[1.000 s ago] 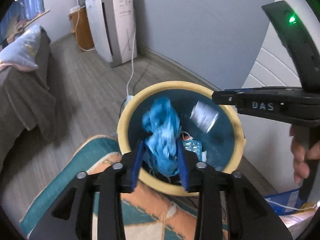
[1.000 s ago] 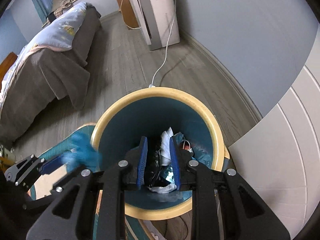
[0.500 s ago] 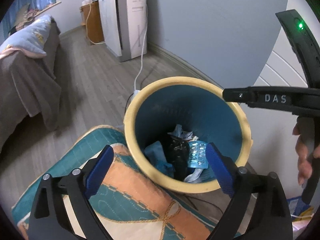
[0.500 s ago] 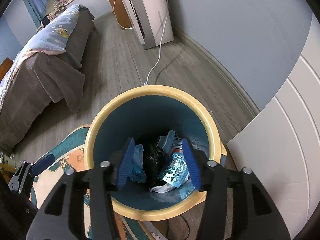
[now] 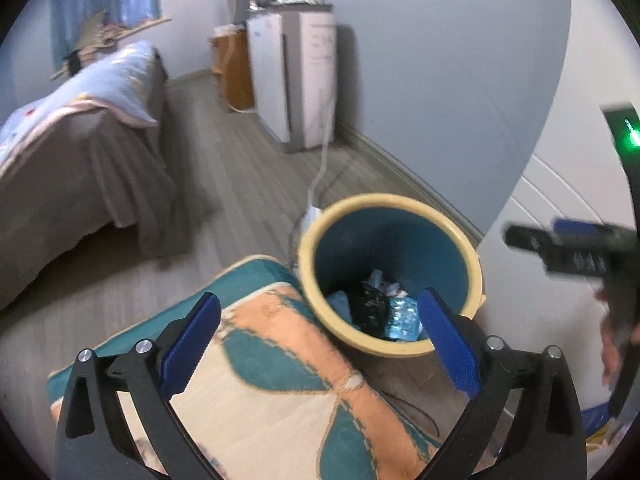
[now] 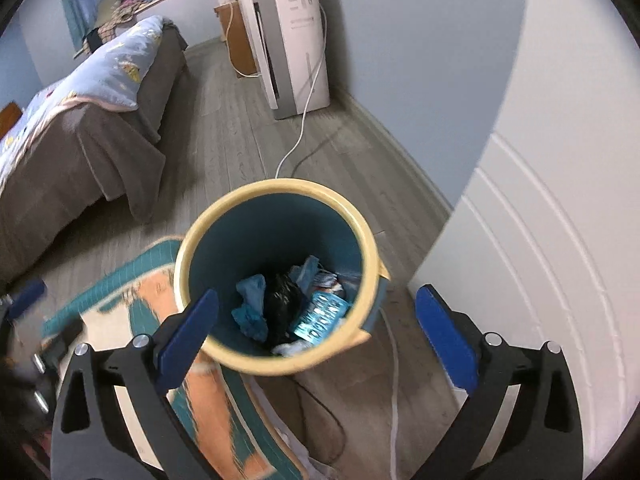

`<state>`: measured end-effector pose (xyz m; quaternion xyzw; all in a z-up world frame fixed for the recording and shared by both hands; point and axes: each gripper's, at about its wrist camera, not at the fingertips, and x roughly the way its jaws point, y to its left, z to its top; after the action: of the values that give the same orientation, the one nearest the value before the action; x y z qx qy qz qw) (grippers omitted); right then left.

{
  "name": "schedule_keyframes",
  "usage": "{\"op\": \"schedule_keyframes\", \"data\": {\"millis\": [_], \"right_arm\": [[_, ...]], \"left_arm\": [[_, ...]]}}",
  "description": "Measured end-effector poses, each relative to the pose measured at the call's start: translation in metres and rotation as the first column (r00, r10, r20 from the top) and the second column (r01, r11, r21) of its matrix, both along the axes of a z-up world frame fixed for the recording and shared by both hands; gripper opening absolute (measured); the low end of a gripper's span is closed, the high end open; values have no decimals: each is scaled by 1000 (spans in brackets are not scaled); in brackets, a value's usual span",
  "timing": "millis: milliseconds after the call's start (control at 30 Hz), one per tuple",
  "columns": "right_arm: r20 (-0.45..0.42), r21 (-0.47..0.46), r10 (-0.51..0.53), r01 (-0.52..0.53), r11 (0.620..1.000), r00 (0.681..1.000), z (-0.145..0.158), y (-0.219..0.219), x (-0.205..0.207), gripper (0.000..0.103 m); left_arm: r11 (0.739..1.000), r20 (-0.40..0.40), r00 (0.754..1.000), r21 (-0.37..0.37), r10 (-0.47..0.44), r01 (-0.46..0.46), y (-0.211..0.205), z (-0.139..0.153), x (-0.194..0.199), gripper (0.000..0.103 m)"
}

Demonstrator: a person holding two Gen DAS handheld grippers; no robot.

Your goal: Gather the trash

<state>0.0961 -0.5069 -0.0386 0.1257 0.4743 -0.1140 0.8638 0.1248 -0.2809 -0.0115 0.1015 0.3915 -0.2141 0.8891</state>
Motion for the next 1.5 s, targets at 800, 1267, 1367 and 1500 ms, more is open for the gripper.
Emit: {"op": "schedule_keyframes", "data": {"millis": [800,1267,1367,1500], "right_arm": [[137,-116,-11,27,993,991,50,28,-91,97],[150,-213,103,-70,975,983,59,61,-89,97],[149,-213,101,-68,975,984,59,62,-89,97],[153,-192,72,-41,980,986,58,57,-90,97]], "left_arm": [[994,50,994,-56,101,-98,51,35,-64,98],[992,44,994,-71,103,-100,64,42,-62,98],[993,44,994,-72,102,-99,64,43,-62,98],[994,52,994,-64,97,-94,63,44,-64,98]]}}
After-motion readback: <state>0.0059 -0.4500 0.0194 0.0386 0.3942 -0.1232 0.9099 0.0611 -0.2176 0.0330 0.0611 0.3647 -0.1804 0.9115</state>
